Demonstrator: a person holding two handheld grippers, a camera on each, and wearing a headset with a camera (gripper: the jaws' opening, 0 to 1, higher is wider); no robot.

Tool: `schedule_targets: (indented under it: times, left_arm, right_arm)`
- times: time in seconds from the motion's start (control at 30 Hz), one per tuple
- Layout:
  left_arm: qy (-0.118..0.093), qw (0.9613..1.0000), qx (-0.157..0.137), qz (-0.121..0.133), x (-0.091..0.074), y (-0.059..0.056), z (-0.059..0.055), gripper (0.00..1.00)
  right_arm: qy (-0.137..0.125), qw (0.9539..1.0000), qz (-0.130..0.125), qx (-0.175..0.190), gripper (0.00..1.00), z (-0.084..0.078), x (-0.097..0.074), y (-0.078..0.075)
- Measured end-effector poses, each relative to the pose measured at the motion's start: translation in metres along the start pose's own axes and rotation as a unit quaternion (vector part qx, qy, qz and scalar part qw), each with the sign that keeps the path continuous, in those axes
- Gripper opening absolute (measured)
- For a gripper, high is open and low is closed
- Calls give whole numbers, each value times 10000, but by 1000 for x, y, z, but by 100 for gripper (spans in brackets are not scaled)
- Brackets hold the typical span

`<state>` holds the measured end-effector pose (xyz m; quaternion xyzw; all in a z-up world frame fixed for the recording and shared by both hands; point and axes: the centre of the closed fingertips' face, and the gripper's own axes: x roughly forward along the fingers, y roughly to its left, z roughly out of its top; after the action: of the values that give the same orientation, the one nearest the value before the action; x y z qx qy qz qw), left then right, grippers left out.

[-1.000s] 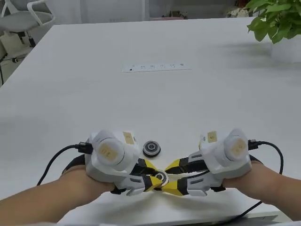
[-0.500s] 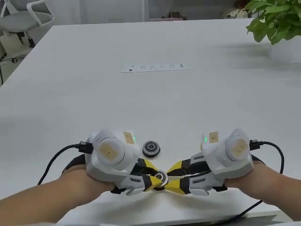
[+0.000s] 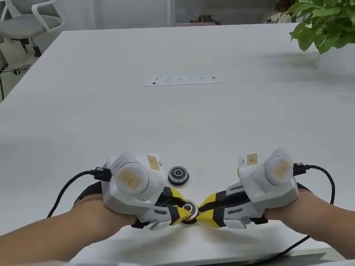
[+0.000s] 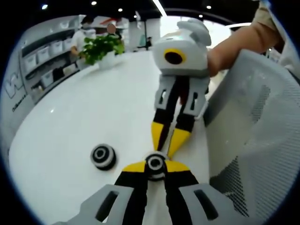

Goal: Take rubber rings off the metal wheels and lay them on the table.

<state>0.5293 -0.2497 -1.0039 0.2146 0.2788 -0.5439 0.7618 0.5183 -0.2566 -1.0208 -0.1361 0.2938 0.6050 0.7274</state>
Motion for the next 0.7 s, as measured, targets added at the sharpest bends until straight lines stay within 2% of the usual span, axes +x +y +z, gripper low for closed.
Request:
schedule_targets:
  times: [0.23, 0.37, 0.5, 0.7]
  left_arm:
    - [23, 10000, 23, 27, 0, 1, 0, 13]
    - [36, 10000, 32, 50, 0, 1, 0, 13]
    - [59, 10000, 49, 63, 0, 1, 0, 12]
    - [65, 9999, 44, 70, 0, 1, 0, 12]
  right_arm:
    - [64, 9999, -5, 121, 1, -2, -1, 1]
    - [77, 9991, -44, 426, 0, -3, -2, -1]
    - [-30, 9971, -15, 761, 0, -2, -4, -2]
    - [-318, 9867, 40, 1596, 0, 1, -7, -5]
